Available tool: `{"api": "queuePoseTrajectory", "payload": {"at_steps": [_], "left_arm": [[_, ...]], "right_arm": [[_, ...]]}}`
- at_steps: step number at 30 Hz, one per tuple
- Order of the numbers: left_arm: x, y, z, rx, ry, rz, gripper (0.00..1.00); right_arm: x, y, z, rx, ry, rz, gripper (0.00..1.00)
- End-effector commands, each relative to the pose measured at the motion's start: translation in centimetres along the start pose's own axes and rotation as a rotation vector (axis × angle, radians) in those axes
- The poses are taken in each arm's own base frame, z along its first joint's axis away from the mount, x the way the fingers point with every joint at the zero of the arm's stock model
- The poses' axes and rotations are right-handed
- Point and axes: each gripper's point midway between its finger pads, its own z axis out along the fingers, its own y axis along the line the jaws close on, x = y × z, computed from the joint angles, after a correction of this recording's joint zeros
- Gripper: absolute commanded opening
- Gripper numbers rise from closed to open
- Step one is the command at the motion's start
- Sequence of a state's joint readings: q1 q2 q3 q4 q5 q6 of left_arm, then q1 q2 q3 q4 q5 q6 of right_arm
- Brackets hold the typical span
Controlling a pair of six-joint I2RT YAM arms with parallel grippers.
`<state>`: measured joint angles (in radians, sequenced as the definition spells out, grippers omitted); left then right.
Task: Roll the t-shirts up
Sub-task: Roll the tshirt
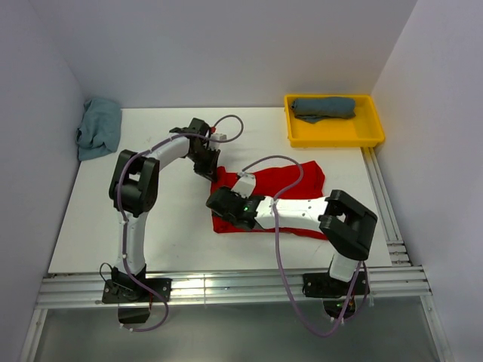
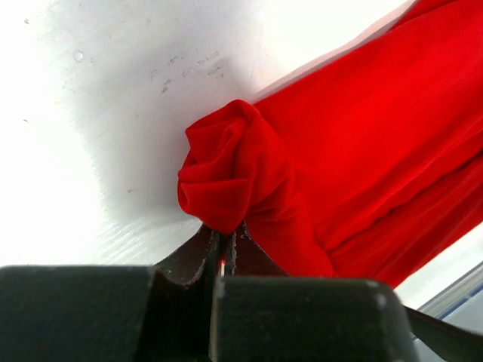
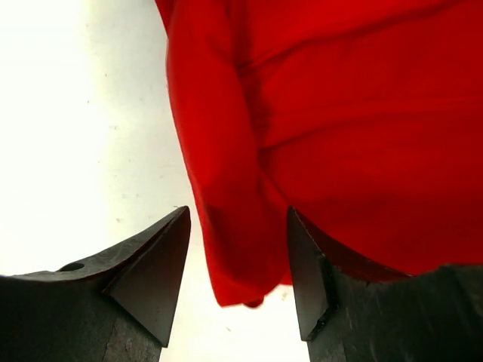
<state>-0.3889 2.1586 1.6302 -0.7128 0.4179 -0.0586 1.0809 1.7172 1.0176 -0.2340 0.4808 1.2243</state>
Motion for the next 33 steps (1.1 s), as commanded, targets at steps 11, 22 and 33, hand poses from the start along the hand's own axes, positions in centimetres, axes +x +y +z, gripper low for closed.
{"api": "queuePoseTrajectory", "payload": {"at_steps": [11, 22, 33], "left_arm": [[-1.0, -0.6, -1.0, -0.069, 0.03, 0.055, 0.0], [-0.7, -0.8, -0.3, -0.07, 0.065, 0.056, 0.0], [-0.9, -0.8, -0.2, -0.073, 0.076, 0.063, 0.02]], "right_arm": [[-5.2, 3.6, -0.5, 0.158, -0.219, -0.337, 0.51], [-3.5, 3.8, 2.5, 0.258, -0.207, -0.465, 0.5], [0.3, 1.6, 3.4, 0.292, -0.116, -0.512, 0.56]]}}
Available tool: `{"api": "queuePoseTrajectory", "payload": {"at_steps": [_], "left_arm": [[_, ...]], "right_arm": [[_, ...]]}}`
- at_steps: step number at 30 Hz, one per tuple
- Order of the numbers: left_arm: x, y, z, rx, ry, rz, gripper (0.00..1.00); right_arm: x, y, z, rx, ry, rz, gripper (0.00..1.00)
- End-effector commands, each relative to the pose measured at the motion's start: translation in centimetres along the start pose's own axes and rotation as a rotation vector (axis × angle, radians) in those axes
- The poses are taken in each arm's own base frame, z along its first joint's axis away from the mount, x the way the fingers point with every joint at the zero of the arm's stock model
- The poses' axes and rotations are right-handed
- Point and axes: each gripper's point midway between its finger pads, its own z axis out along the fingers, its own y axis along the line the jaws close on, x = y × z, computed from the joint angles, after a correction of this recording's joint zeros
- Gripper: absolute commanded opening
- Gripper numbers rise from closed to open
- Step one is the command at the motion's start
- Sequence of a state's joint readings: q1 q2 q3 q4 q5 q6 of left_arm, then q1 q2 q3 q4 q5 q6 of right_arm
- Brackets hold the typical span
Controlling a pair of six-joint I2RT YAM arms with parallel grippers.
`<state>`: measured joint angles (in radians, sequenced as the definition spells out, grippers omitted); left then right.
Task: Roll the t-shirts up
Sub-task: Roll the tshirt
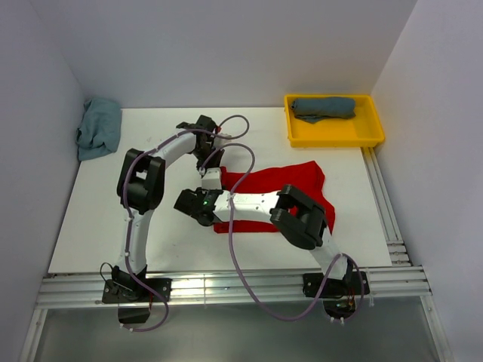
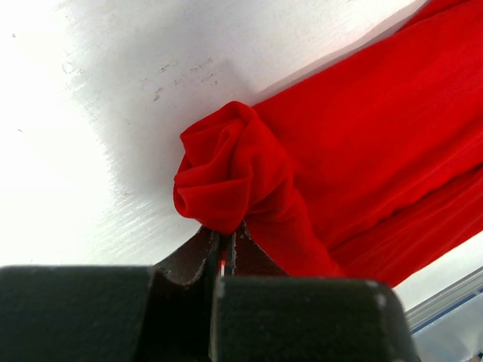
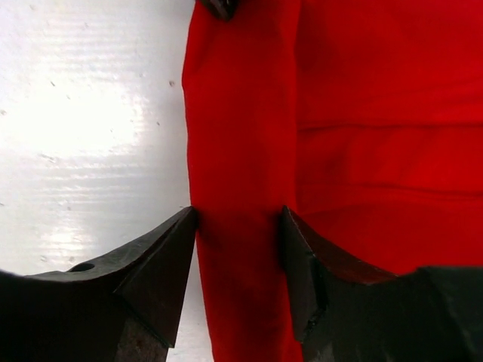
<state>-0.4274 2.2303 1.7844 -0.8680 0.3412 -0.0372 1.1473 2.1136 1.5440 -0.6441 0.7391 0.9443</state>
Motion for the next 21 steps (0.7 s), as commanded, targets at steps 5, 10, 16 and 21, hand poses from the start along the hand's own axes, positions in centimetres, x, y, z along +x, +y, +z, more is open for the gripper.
{"api": "queuePoseTrajectory", "payload": {"at_steps": [5, 10, 16, 21], "left_arm": [[-0.9, -0.3, -0.3, -0.007, -0.004, 0.033, 0.05], [-1.3, -0.5, -0.4, 0.0, -0.009, 0.04, 0.21], [-2.2, -1.4, -1.4, 0.034, -0.037, 0.049, 0.44], [-3.7, -3.2, -4.2, 0.118, -0.112, 0.113, 0.59]], "right_arm": [[2.4, 0.3, -0.7, 0.019, 0.021, -0.046, 0.56], [3.4, 0.1, -0.8, -0.009, 0.04, -0.003, 0.49], [3.1, -0.3, -1.8, -0.098, 0.045, 0.153, 0.24], [2.0, -0.2, -2.7, -0.252, 0.064, 0.336, 0.18]]}}
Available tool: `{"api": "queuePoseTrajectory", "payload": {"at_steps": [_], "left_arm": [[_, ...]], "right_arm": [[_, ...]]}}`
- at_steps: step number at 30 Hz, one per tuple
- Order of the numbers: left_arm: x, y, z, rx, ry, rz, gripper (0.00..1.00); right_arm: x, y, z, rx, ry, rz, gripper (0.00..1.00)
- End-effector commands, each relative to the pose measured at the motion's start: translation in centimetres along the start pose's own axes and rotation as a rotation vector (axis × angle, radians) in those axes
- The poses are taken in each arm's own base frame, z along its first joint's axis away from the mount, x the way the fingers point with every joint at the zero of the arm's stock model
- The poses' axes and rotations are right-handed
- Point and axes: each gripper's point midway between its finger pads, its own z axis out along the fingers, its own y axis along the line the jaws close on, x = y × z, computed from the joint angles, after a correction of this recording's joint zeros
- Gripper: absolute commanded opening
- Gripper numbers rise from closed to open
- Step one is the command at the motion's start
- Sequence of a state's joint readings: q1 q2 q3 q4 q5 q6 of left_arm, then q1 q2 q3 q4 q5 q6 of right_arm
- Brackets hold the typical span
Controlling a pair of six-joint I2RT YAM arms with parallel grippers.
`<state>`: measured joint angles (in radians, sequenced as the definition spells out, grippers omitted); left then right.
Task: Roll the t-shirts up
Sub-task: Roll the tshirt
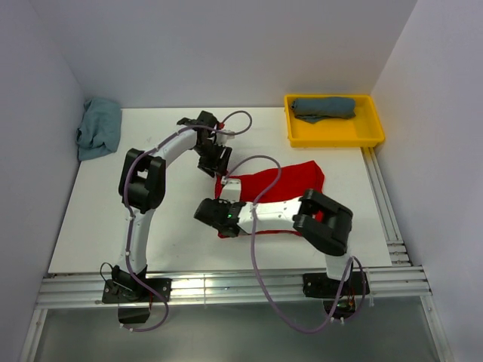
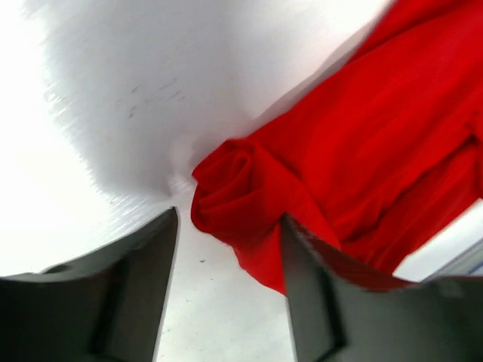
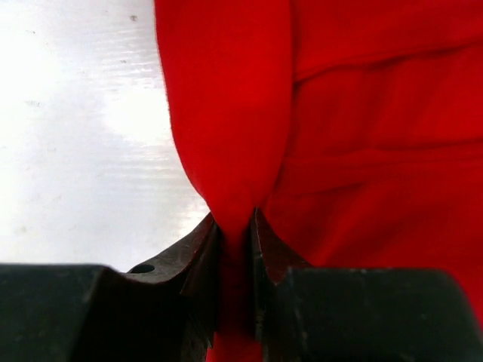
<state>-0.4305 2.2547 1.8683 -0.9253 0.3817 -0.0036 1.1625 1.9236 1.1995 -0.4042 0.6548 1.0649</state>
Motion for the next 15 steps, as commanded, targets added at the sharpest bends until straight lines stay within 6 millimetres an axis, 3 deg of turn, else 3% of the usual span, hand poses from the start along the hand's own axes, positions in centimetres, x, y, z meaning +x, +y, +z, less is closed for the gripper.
{"api": "queuePoseTrajectory", "payload": {"at_steps": [1, 2, 3, 4, 5, 9, 12, 15], "left_arm": [[-3.4, -2.3, -4.2, 0.084, -0.137, 0.086, 0.63], [-3.6, -2.5, -4.7, 0.101, -0.153, 0.096, 0.65], [-4.0, -3.2, -5.8, 0.138, -0.179, 0.107, 0.67], [-4.2, -3.0, -6.5, 0.151, -0.195, 0.1, 0.69], [-4.2, -3.1, -6.9, 0.173, -0.204, 0.101, 0.7], [-3.8, -2.6, -8.4, 0.277, -0.242, 0.074, 0.71], [-2.4, -1.6, -8.2, 0.333, -0.241, 0.05, 0.72], [-1.1, -1.2, -7.4, 0.381, -0.244, 0.051, 0.72]], "right_arm": [[-1.5, 2.3, -1.7, -0.197, 0.02, 0.228, 0.17], [-2.1, 2.0, -1.5, -0.217, 0.017, 0.269, 0.17], [-0.8, 1.0, -1.2, -0.231, 0.058, 0.281, 0.17], [-2.3, 2.1, -1.9, -0.314, 0.039, 0.362, 0.16], [-2.8, 1.7, -1.6, -0.338, 0.044, 0.41, 0.16], [-3.5, 1.1, -1.6, -0.499, 0.068, 0.594, 0.15], [-3.1, 0.5, -1.4, -0.586, 0.093, 0.694, 0.15], [-3.2, 1.2, -1.6, -0.679, 0.126, 0.801, 0.14]]}}
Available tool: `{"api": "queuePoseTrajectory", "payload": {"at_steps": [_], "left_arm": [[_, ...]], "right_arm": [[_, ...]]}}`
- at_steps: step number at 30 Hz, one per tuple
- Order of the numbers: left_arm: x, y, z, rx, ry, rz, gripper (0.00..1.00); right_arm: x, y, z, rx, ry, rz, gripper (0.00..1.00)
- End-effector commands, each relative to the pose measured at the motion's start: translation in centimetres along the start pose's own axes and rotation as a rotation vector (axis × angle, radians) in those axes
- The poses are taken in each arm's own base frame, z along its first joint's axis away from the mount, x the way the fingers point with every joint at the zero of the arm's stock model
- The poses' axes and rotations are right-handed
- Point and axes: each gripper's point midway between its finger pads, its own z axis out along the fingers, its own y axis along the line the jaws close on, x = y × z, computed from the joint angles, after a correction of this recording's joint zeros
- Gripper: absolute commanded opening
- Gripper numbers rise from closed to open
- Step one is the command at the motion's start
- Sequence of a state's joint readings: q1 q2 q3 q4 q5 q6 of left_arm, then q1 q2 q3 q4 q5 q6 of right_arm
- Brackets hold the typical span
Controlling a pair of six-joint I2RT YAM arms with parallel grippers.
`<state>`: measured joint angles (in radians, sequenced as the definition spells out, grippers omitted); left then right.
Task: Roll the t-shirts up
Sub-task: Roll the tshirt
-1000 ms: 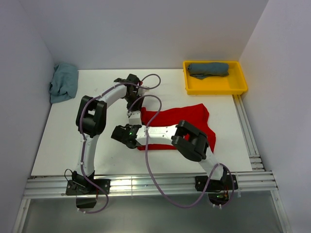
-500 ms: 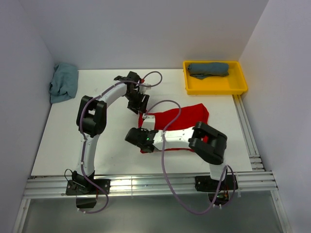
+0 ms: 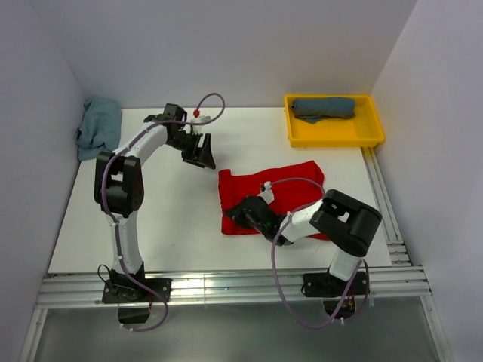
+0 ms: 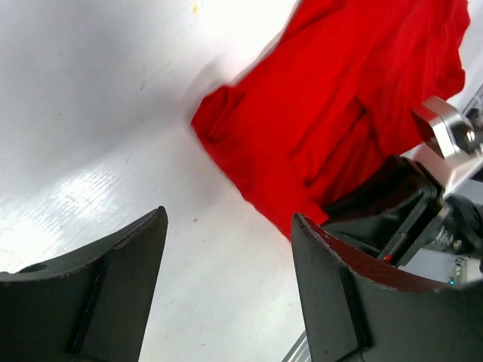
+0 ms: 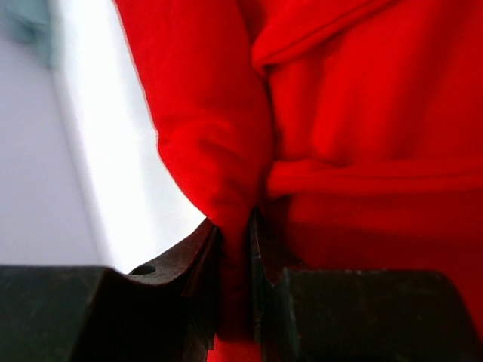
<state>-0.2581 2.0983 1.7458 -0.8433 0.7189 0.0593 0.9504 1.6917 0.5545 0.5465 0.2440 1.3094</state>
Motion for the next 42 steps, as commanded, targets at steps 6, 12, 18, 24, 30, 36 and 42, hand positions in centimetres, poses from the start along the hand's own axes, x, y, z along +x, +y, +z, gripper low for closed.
{"api": "queuePoseTrajectory", "payload": {"at_steps": [6, 12, 18, 24, 30, 36, 42], "left_arm": [[3.1, -0.6, 2.7, 0.191, -0.012, 0.011, 0.72], [3.9, 0.8, 5.2, 0.18, -0.02, -0.034, 0.73], [3.6, 2.2, 5.7, 0.091, -0.028, -0.081, 0.59], [3.9, 2.8, 4.8, -0.062, -0.004, -0.056, 0.17], [4.9, 3.8, 4.0, -0.251, 0.058, -0.024, 0.01], [5.0, 3.7, 3.7, -0.315, 0.085, -0.013, 0.0], [5.2, 3.5, 4.1, -0.344, 0.114, -0.014, 0.0]], "right_arm": [[1.1, 4.5, 0.7, -0.368, 0.125, 0.354, 0.11], [2.0, 4.7, 1.0, -0.429, 0.174, 0.422, 0.11], [2.8, 4.9, 1.5, -0.42, 0.192, 0.403, 0.11], [4.2, 3.9, 1.6, -0.334, 0.227, 0.318, 0.24], [3.9, 0.8, 2.1, -0.042, 0.155, 0.078, 0.51], [0.4, -0.1, 0.6, 0.252, -0.006, -0.193, 0.61], [-1.8, 1.8, -1.1, 0.454, -0.14, -0.422, 0.62]]}}
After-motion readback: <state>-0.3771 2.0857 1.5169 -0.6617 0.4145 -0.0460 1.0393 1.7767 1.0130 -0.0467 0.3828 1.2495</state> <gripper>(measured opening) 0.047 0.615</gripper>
